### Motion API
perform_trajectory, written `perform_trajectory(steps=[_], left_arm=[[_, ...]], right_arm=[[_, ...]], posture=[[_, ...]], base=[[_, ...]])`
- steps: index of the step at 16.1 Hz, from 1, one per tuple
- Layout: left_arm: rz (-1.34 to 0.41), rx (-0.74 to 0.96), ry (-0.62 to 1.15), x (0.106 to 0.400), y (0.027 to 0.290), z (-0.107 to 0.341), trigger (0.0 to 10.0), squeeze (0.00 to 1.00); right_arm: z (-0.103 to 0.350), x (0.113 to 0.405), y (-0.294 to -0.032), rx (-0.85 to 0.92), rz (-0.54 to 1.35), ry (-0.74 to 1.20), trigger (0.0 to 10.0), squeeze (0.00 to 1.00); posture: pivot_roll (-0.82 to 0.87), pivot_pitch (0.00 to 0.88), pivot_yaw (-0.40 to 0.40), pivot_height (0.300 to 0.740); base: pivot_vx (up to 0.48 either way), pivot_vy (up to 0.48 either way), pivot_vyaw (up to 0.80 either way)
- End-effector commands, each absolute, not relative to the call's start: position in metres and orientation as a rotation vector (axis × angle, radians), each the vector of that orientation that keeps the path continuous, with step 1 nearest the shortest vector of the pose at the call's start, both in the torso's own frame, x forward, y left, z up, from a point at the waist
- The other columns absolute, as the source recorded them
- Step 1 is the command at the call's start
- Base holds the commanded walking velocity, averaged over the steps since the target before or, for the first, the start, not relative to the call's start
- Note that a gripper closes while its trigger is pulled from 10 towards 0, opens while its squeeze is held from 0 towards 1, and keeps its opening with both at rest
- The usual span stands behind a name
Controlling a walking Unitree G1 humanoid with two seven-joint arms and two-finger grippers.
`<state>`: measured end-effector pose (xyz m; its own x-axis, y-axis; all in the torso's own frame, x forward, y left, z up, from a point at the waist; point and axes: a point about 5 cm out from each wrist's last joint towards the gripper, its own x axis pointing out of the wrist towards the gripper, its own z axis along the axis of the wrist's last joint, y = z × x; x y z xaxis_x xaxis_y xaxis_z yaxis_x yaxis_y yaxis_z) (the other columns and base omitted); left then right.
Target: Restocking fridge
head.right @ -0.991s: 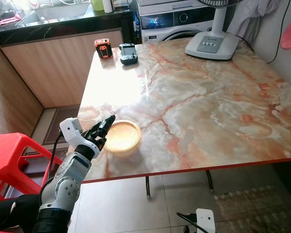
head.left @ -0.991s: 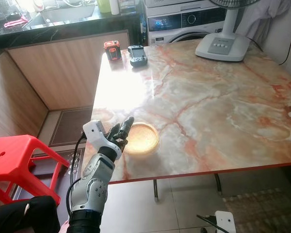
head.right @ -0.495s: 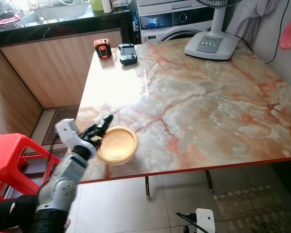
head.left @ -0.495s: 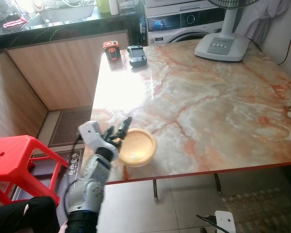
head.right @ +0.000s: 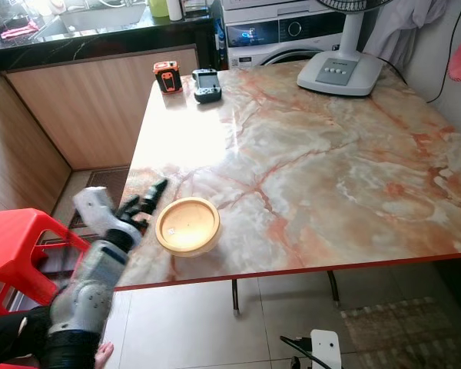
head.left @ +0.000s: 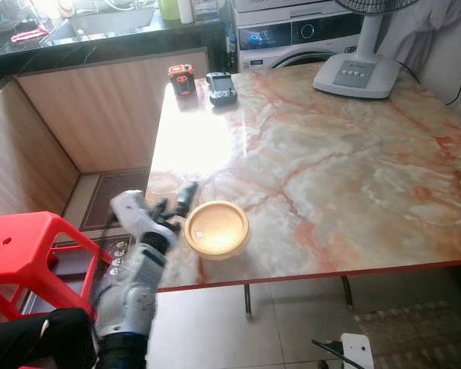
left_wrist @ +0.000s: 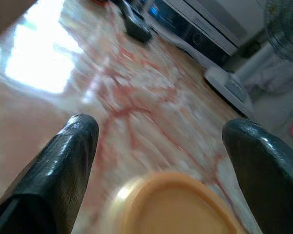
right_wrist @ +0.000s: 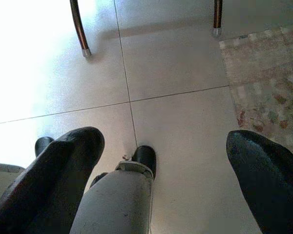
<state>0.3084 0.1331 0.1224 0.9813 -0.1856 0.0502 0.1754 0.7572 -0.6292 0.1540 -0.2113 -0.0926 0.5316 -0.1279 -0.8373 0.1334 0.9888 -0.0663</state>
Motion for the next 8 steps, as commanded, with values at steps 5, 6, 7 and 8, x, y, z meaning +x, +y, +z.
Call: perform_trajectory(steps=[5, 6, 7, 8], left_arm=[[-0.23, -0.658, 0.101, 0.31, 0.144, 0.109, 10.0, 0.0], [-0.192, -0.632, 0.095, 0.31, 0.159, 0.109, 10.0, 0.0], [-0.178, -0.627, 0.097, 0.31, 0.164, 0.108, 10.0, 0.0], [-0.176, -0.623, 0.111, 0.31, 0.168, 0.106, 10.0, 0.0]], right_arm=[[-0.093, 0.153, -0.208, 0.011, -0.149, 1.0, 10.0, 0.0], [-0.093, 0.153, -0.208, 0.01, -0.149, 1.0, 10.0, 0.0], [-0.093, 0.154, -0.208, 0.009, -0.149, 1.0, 10.0, 0.0], [-0.093, 0.154, -0.209, 0.007, -0.147, 1.001, 10.0, 0.0]], posture=[[-0.07, 0.0, 0.1, 0.74], [-0.07, 0.0, 0.098, 0.74], [-0.07, 0.0, 0.096, 0.74], [-0.06, 0.0, 0.093, 0.74]], base=[[0.0, 0.0, 0.0], [0.0, 0.0, 0.0], [0.0, 0.0, 0.0], [0.0, 0.0, 0.0]])
